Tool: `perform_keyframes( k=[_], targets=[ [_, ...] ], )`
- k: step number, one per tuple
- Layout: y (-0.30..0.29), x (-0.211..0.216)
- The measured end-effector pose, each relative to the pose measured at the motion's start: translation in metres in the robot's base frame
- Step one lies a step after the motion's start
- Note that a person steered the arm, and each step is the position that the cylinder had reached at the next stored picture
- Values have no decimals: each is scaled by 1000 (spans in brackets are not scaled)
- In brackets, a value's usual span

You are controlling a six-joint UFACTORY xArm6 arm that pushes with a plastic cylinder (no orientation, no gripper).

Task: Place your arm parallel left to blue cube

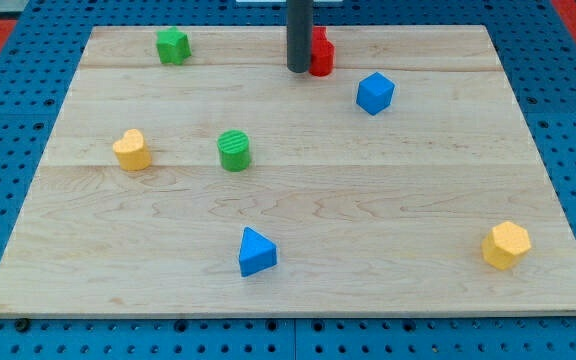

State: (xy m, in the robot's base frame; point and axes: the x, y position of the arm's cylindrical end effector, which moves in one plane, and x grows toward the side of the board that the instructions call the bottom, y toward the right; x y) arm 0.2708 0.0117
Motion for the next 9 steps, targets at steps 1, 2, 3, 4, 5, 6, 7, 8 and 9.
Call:
perform_keyframes(
  k=[1,2,3,4,5,6,7,8,9],
  targets=[
    [-1,2],
    [-15,31],
    [-19,53],
    [-33,59],
    [-39,59],
    [-40,59],
    [-40,57],
    [-41,56],
    [-43,56]
  ],
)
